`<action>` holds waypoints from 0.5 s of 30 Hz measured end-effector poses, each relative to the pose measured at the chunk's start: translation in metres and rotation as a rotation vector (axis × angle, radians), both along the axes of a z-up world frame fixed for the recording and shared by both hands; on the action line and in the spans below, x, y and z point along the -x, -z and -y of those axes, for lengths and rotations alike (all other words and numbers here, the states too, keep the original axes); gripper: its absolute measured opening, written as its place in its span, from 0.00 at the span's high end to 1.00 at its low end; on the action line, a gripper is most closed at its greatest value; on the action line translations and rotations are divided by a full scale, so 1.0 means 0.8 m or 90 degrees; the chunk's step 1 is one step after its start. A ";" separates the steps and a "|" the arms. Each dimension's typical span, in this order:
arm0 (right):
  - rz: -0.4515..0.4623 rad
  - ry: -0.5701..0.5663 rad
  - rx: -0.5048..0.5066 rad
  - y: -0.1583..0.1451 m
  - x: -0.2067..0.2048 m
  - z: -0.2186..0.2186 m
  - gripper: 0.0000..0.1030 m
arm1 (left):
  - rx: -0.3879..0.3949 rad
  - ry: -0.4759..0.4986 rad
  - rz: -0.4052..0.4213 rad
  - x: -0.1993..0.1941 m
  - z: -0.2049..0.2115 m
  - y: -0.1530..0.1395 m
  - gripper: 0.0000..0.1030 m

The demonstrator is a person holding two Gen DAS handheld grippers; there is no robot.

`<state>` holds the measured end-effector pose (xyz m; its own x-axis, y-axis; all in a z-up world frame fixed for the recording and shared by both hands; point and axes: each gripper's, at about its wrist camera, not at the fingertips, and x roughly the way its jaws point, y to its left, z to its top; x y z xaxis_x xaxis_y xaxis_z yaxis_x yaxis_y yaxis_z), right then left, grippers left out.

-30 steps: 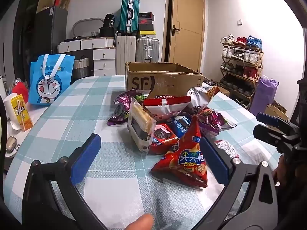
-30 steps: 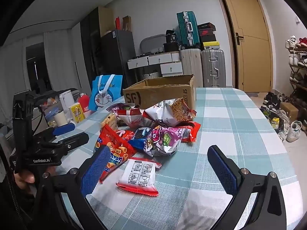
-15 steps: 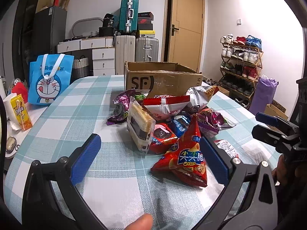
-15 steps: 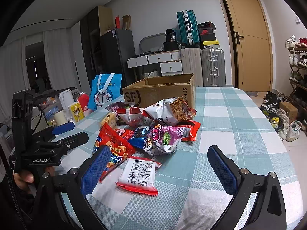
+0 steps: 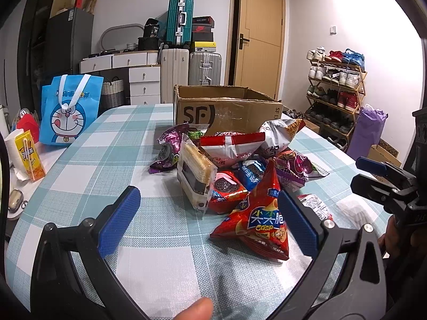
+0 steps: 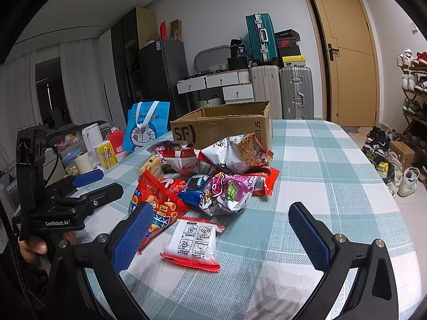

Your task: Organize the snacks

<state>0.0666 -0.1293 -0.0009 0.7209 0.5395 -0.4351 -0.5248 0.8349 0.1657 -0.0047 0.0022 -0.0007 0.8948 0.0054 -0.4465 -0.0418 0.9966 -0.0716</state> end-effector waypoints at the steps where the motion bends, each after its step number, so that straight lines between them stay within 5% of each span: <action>1: 0.000 0.000 0.000 0.000 0.000 0.000 0.00 | 0.000 0.000 0.000 0.000 0.000 0.000 0.01; 15: -0.006 0.001 0.003 0.006 -0.003 -0.003 0.00 | -0.001 0.003 -0.003 -0.002 0.002 0.002 0.01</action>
<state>0.0689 -0.1270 -0.0059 0.7175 0.5363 -0.4446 -0.5214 0.8367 0.1677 -0.0028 0.0004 -0.0021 0.8925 0.0017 -0.4511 -0.0375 0.9968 -0.0703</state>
